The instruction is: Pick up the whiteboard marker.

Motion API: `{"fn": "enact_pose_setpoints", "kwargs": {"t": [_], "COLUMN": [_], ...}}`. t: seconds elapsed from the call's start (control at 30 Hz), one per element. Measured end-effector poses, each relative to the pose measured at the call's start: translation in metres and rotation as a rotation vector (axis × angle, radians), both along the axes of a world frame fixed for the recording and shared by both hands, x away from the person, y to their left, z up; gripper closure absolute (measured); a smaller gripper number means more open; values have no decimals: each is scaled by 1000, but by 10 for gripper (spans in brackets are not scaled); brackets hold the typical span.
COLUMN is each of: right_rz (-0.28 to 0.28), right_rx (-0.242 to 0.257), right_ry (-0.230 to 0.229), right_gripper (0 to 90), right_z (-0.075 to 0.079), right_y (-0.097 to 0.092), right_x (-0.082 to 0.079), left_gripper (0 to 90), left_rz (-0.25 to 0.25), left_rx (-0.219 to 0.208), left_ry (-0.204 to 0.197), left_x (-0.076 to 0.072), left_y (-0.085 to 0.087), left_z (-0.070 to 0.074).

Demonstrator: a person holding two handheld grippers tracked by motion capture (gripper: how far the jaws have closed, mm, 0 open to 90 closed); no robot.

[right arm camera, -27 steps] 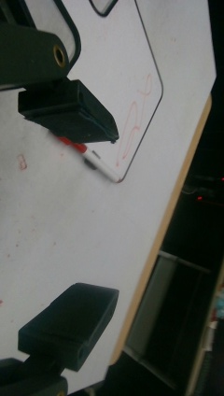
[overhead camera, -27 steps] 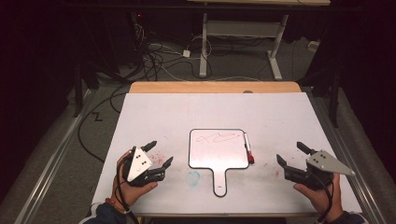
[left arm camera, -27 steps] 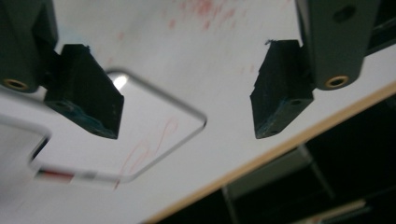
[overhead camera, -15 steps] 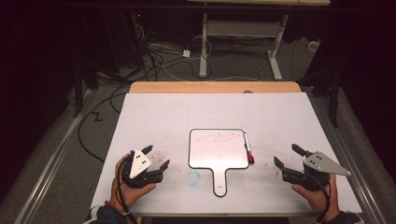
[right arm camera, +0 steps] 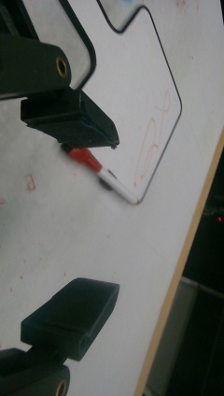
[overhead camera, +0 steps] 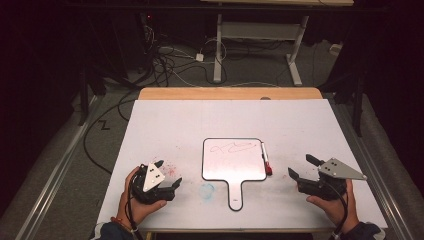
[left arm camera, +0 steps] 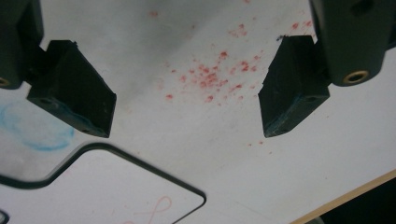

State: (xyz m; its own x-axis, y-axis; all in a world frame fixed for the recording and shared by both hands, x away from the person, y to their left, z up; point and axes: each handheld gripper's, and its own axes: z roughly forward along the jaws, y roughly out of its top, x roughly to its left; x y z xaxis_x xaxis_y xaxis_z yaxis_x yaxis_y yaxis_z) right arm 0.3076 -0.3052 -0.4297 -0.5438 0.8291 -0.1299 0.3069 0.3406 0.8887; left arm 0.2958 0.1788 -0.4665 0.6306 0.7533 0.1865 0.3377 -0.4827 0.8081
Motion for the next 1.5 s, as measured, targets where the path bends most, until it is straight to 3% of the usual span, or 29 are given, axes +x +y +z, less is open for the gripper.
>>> {"fn": "enact_pose_setpoints", "kwargs": {"t": [0.03,0.1,0.17,0.2,0.3,0.4,0.47,0.57,0.77,1.03,1.1,1.2,1.33,1.5], "right_rz": [7,17,16,29,44,68,81,82,54,37,35,19,11,33], "right_rx": [9,15,12,6,-3,-42,-44,-39,-40,-41,-43,-48,-21,25], "right_ry": [17,74,88,134,165,215,235,271,387,523,543,557,552,545], "right_gripper": [262,273,273,277,289,296,308,343,403,468,475,527,661,757], "right_z": [-1,-2,-3,-5,-6,-5,-5,-2,-1,-15,-20,-26,-27,-26], "right_y": [0,0,0,2,6,13,16,24,43,62,65,68,66,62], "right_x": [1,6,8,14,20,31,38,49,84,127,134,141,143,141], "left_gripper": [180,181,180,181,184,188,192,195,197,197,197,197,197,197], "left_rz": [-4,-3,-8,-5,-23,-40,-43,-41,-48,-52,-56,-64,-63,-61], "left_rx": [6,-5,5,0,-6,0,12,13,34,66,103,106,110,126], "left_ry": [-12,2,-10,5,13,13,5,24,17,43,34,36,42,45], "left_x": [0,-1,-2,-3,-4,-6,-5,-6,-6,-5,-6,-6,-6,-6], "left_y": [0,0,0,0,0,-1,-1,-2,-4,-6,-8,-9,-9,-11], "left_z": [0,0,0,0,-1,-2,-2,-3,-4,-8,-9,-10,-10,-9]}}
